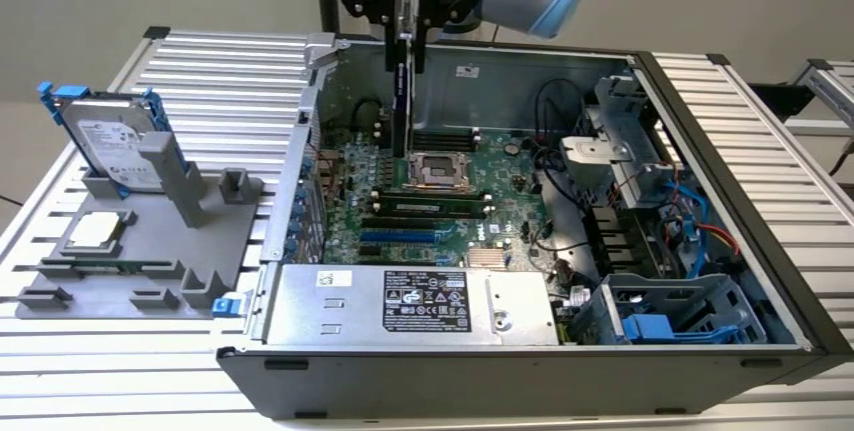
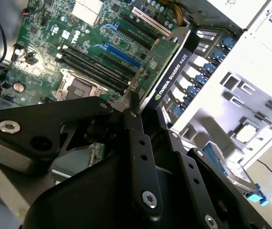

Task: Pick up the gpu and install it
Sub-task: 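Pick up the gpu and move the gpu toward the slot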

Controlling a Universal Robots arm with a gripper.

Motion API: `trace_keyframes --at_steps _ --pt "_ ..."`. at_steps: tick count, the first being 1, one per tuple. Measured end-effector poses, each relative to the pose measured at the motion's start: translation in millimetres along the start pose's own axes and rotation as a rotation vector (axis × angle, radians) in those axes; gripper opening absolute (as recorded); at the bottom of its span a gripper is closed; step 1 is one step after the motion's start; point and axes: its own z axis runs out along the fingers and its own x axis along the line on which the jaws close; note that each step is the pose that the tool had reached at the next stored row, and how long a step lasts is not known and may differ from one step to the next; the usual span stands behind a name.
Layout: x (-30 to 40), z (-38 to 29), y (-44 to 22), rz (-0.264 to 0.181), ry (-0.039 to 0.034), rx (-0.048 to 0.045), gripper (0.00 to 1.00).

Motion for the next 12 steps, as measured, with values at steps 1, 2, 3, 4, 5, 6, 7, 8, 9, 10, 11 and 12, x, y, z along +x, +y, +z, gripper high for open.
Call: trace_keyframes --at_steps 1,2,3,4,5,6,7,8,9,10,11,12 --pt "-1.5 0.0 0.1 0.002 0.0000 0.0000 0.00" --pt "-1.9 0.0 0.0 0.008 0.0004 0.0001 0.00" --pt "-1.9 0.0 0.0 0.019 0.0011 0.0002 0.00" --pt "-1.9 0.0 0.0 0.032 0.0017 0.0002 0.00" --pt "-1.9 0.1 0.0 0.045 0.0024 0.0003 0.00" --pt "-2.3 0.0 0.1 0.055 0.0029 0.0005 0.00" --pt "-3.4 0.0 0.2 0.060 0.0033 0.0006 0.00" --pt "-4.6 0.0 0.2 0.063 0.0034 0.0007 0.00" --pt "-6.2 0.1 0.2 0.066 0.0035 0.0005 0.00" --pt "-7.9 0.1 0.2 0.068 0.0037 0.0006 0.00" --pt "-9.9 0.1 0.3 0.070 0.0038 0.0006 0.00" --pt "-11.9 0.1 0.4 0.072 0.0039 0.0006 0.00"
